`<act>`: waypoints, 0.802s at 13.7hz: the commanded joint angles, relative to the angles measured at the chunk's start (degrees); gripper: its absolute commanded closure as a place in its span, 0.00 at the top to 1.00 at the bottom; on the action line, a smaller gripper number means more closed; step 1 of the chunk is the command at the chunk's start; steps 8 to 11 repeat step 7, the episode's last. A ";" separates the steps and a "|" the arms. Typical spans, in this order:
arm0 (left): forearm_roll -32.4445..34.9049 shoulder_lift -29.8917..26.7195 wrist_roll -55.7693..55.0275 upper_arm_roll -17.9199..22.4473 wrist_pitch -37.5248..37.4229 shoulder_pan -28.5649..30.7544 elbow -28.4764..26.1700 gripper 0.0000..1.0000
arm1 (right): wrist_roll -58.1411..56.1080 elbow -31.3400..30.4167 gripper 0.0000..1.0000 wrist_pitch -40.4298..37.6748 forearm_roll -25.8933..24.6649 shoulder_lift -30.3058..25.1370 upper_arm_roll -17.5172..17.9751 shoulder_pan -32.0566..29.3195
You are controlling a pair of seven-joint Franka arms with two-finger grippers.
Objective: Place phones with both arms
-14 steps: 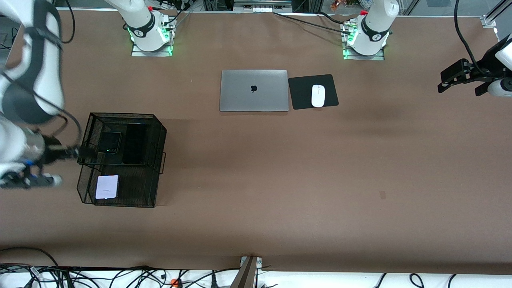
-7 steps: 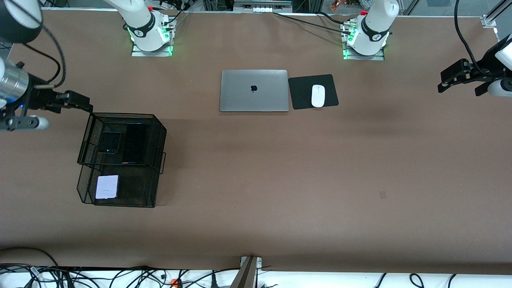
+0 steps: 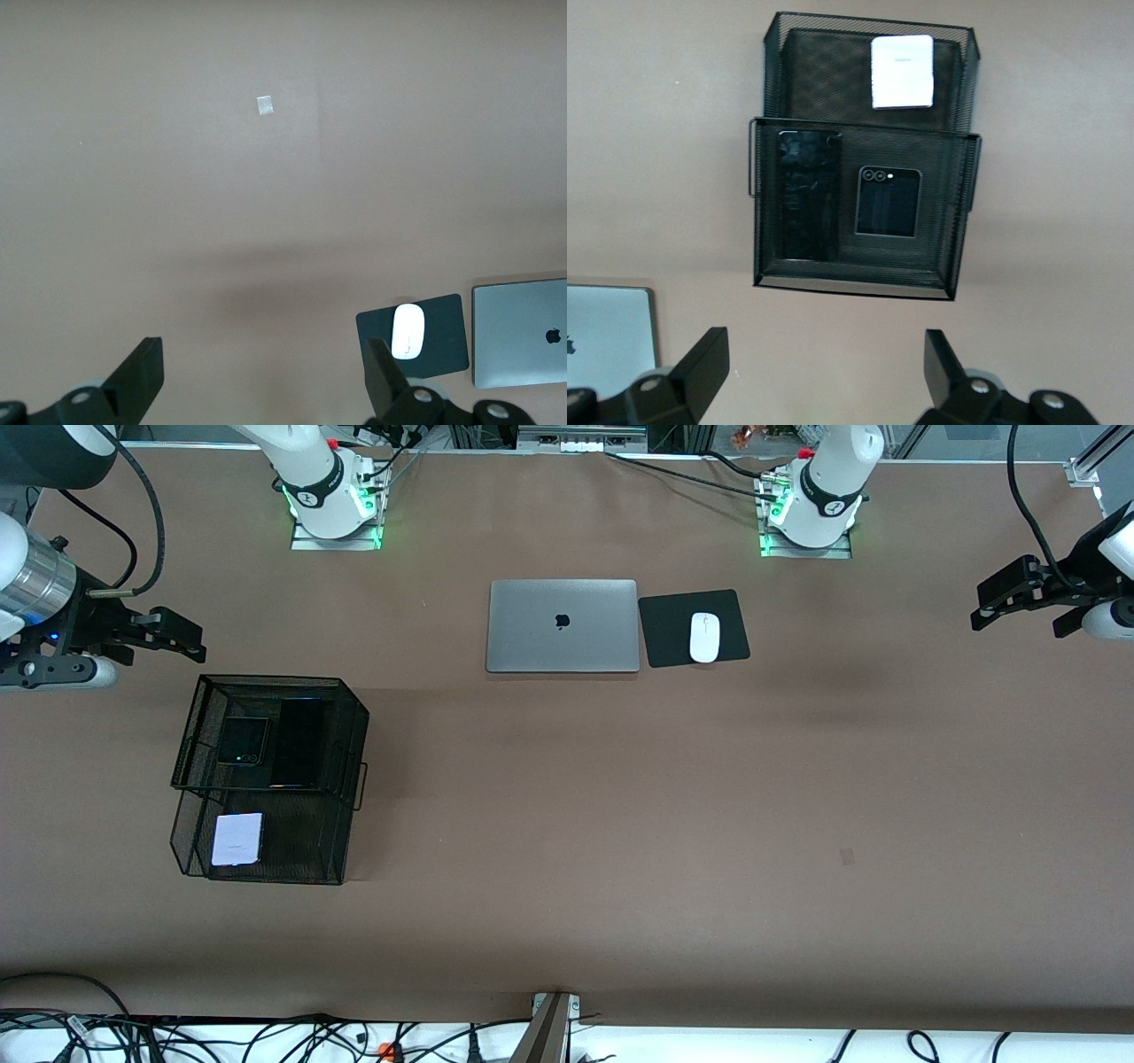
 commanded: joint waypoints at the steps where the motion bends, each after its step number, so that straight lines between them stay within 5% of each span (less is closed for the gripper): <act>1: -0.81 -0.58 -0.36 0.11 -0.75 0.33 -0.10 1.00 | 0.94 1.18 0.95 0.25 -1.08 -0.02 10.19 -10.34; 2: -0.90 -0.67 -0.36 0.11 -0.75 0.33 -0.10 1.00 | 0.94 1.70 0.96 0.17 -1.25 -0.02 13.73 -13.27; 6: -0.90 -0.67 -0.36 0.02 -1.36 0.33 -0.01 1.00 | 0.85 2.15 0.96 -0.18 -1.25 0.07 18.68 -18.30; 11: -0.90 -0.67 -0.36 0.02 -1.45 0.33 -0.01 1.00 | 0.76 2.15 0.96 -0.27 -1.25 0.16 18.77 -18.74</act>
